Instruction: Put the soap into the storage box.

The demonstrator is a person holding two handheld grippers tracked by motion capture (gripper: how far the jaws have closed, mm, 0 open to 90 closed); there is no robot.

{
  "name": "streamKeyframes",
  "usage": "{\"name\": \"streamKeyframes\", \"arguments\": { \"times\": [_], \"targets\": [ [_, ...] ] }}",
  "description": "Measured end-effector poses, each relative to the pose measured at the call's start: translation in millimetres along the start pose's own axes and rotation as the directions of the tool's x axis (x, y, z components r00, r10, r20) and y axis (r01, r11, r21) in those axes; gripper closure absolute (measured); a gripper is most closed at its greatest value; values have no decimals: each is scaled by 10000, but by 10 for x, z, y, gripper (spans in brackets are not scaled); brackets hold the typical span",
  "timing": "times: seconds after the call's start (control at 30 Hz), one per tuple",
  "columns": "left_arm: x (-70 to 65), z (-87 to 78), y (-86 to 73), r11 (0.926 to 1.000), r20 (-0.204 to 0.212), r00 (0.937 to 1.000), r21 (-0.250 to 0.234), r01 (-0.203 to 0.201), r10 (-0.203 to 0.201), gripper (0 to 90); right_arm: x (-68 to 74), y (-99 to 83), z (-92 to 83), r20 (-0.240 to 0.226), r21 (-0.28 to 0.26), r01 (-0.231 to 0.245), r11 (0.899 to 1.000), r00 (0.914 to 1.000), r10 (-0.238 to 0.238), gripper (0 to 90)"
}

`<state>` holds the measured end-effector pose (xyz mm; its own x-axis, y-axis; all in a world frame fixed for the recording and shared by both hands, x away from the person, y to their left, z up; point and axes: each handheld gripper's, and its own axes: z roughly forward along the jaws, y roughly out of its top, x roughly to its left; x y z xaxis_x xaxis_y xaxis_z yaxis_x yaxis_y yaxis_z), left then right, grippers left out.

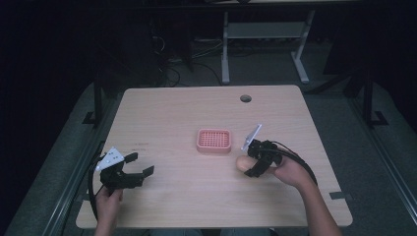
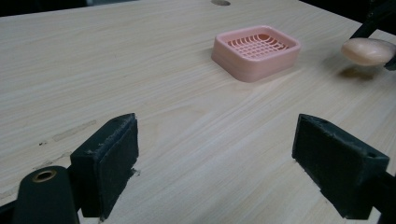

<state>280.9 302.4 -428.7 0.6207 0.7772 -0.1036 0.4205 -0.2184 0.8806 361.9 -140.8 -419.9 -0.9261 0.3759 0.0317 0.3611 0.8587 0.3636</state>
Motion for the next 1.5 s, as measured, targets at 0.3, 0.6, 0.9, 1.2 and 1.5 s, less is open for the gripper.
{"name": "streamKeyframes", "arguments": {
  "times": [0.3,0.6,0.9,1.2,1.5],
  "targets": [
    [10,8,1,10000,-18,10000,23,17,-16,143,-62,4,-52,8,-192,-55,9998,10000,55,319],
    [18,18,-1,10000,-5,10000,1,38,-38,143,-80,112,-70,49,-310,158,9994,9999,-157,319],
    [19,17,-5,10000,5,10000,55,6,-6,143,-122,197,-93,67,-227,299,9993,9995,-297,319],
    [20,24,-7,10000,28,10000,83,-5,5,143,-159,315,-104,102,-268,482,9985,9988,-479,319],
    [29,36,-12,9999,25,10000,102,-17,17,143,-225,490,-124,147,-288,693,9972,9975,-689,319]
  ]
}}
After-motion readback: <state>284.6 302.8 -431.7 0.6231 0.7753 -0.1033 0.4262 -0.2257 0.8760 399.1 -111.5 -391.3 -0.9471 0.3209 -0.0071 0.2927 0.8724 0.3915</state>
